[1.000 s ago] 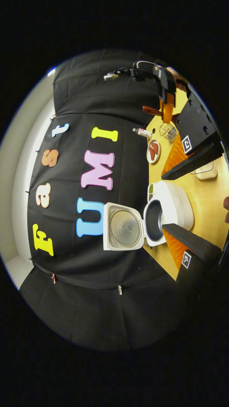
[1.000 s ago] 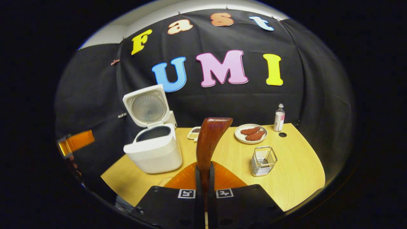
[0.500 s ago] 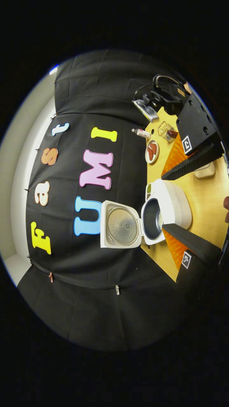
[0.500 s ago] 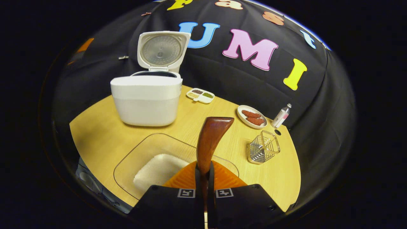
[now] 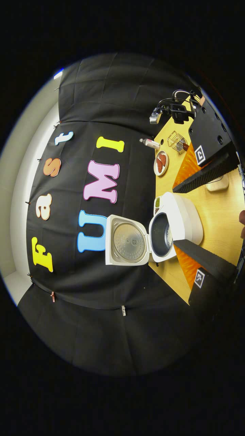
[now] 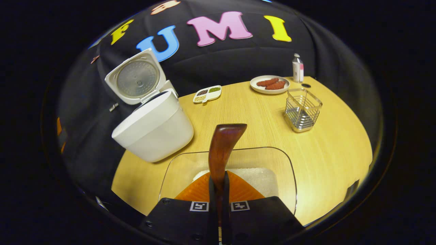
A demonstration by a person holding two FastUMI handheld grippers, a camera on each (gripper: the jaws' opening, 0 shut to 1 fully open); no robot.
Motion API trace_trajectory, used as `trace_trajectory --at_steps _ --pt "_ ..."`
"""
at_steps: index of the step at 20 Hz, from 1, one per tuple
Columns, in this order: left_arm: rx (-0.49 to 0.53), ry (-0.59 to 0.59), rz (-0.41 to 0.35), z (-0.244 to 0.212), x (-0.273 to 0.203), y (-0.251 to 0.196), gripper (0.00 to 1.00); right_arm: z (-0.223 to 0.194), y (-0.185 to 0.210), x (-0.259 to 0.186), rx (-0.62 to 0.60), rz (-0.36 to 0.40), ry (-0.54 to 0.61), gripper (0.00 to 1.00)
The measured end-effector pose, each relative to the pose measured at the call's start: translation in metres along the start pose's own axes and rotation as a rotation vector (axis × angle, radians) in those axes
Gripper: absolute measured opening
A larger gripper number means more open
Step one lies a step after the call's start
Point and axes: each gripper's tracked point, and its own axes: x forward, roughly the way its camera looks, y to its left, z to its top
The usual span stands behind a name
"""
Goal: Close the left gripper, press the button to open the rice cooker; take a wooden spoon from the chopstick holder with the right hand, scoop a spoonful of rice and pour it into the rice cooker, then put the wooden spoon back into the chopstick holder.
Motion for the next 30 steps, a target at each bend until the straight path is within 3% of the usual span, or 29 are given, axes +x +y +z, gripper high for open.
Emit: trace_trajectory --at_steps 5,11,16,22,30 --pt "0.003 -0.003 -0.005 0.004 0.001 -0.006 0.95 0.024 -0.014 -0.013 0.191 0.062 -0.059 0.08" --pt "0.001 0.001 -0.019 0.003 0.003 -0.014 0.95 0.061 -0.041 -0.044 0.309 0.102 -0.138 0.09" --pt "0.006 0.000 -0.021 0.005 0.008 -0.018 0.95 0.095 -0.038 -0.067 0.400 0.155 -0.187 0.08" --pt "0.009 0.003 -0.021 0.004 0.007 -0.019 0.95 0.159 0.007 -0.093 0.433 0.245 -0.262 0.08" --pt "-0.013 0.010 -0.007 -0.002 0.011 -0.006 0.95 0.262 0.115 -0.098 0.412 0.368 -0.337 0.08"
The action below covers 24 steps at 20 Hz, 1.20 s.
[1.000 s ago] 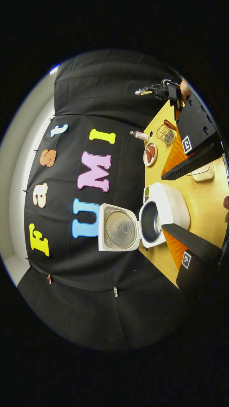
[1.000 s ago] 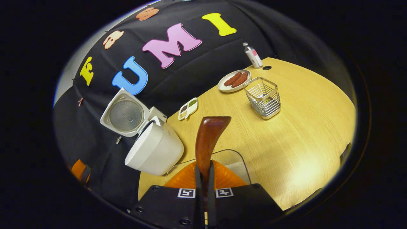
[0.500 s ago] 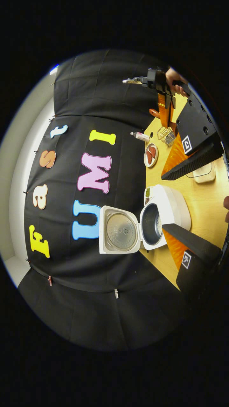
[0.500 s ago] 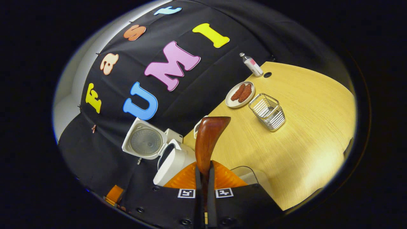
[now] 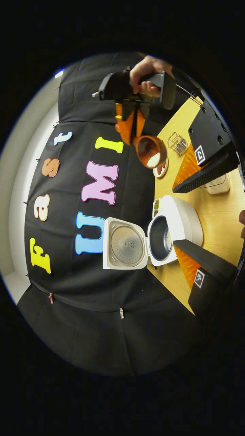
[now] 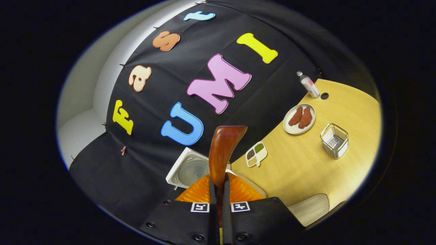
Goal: Close the left gripper, press the button to open the rice cooker; take a wooden spoon from the chopstick holder with the right hand, scoop a spoonful of rice and pour it into the rice cooker, then put the wooden spoon back into the chopstick holder.
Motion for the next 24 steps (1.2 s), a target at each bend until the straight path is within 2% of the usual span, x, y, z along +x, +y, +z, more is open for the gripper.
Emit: trace_trajectory --at_steps 5,9,19,24 --pt "0.013 -0.007 0.026 -0.001 0.002 0.011 0.95 -0.012 0.049 0.061 0.005 0.036 0.013 0.08" --pt "0.014 -0.014 0.019 -0.004 0.004 0.018 0.95 -0.033 0.065 0.111 -0.048 0.024 0.021 0.08" --pt "-0.052 0.024 0.042 -0.025 0.004 0.043 0.95 -0.065 0.075 0.208 -0.333 -0.041 -0.023 0.08" --pt "-0.077 0.050 0.051 -0.042 0.006 0.052 0.95 -0.091 0.082 0.230 -0.536 -0.010 0.001 0.08"
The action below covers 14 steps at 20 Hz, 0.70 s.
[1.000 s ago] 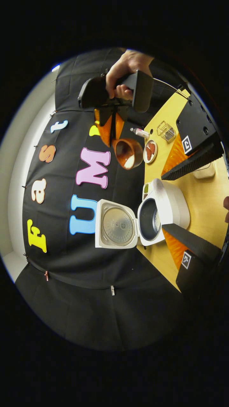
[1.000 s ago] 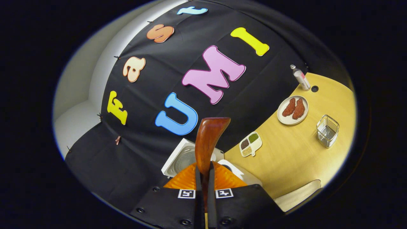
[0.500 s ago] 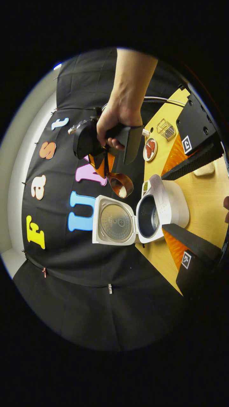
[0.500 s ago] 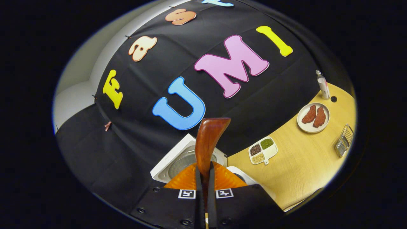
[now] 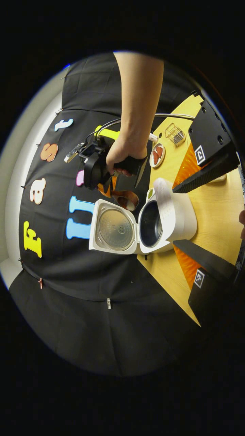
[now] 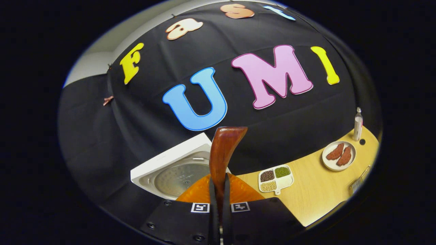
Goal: Close the left gripper, press the button to open the rice cooker; take a wooden spoon from the chopstick holder with the right hand, scoop a spoonful of rice and pour it into the rice cooker, then put the wooden spoon back into the chopstick holder.
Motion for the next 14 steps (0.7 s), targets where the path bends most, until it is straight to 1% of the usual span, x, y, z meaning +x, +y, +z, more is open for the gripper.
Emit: trace_trajectory --at_steps 2,5,8,11,13,14 --pt "-0.009 0.006 -0.005 -0.003 0.001 0.000 0.95 0.001 0.017 0.004 -0.085 0.040 -0.022 0.08" --pt "-0.012 0.005 -0.004 -0.006 -0.001 -0.001 0.95 -0.007 0.036 0.010 -0.236 0.079 -0.035 0.08" --pt "-0.020 0.003 -0.002 -0.006 -0.002 0.000 0.95 -0.018 0.051 0.013 -0.340 0.113 -0.030 0.08" --pt "-0.022 -0.001 0.003 -0.007 -0.004 0.002 0.95 -0.026 0.061 0.013 -0.496 0.141 -0.035 0.08" --pt "-0.021 -0.007 0.003 -0.007 -0.004 0.004 0.95 -0.030 0.075 0.009 -0.597 0.177 -0.053 0.08" --pt "-0.023 -0.006 0.003 -0.006 -0.003 0.004 0.95 -0.032 0.082 0.005 -0.666 0.196 -0.063 0.08"
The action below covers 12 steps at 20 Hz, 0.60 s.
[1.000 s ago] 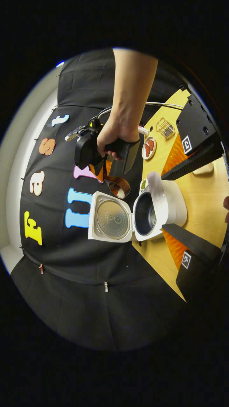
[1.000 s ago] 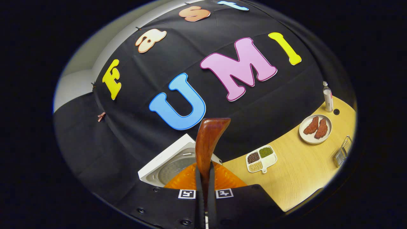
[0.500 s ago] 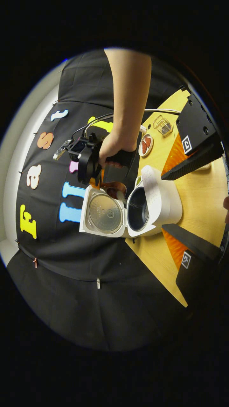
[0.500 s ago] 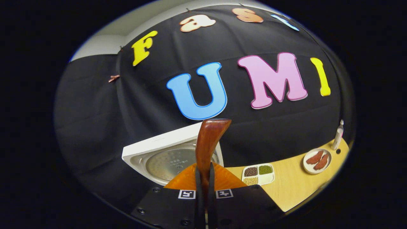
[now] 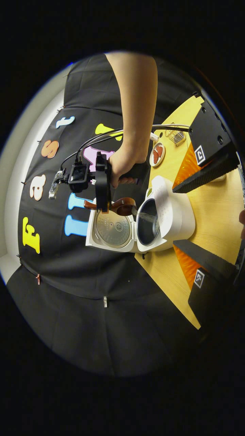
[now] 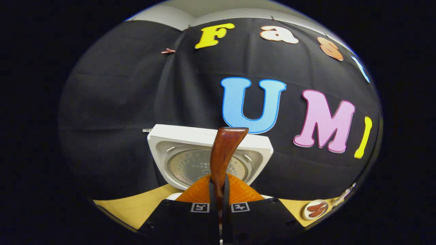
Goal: Close the left gripper, press the button to open the rice cooker; take a wooden spoon from the chopstick holder with the right hand, scoop a spoonful of rice and pour it into the rice cooker, then put the wooden spoon back into the chopstick holder.
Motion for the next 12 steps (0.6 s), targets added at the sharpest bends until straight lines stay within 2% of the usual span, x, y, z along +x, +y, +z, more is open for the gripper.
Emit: trace_trajectory --at_steps 2,9,12 --pt "-0.002 -0.003 -0.001 0.002 0.000 0.001 0.95 0.001 0.012 -0.001 -0.112 0.031 -0.015 0.08" --pt "0.001 -0.005 -0.004 0.002 0.004 0.002 0.95 -0.009 0.053 -0.010 -0.391 0.139 -0.045 0.08" --pt "0.003 -0.002 -0.008 0.003 0.004 0.000 0.95 -0.013 0.060 -0.016 -0.447 0.164 -0.044 0.08"
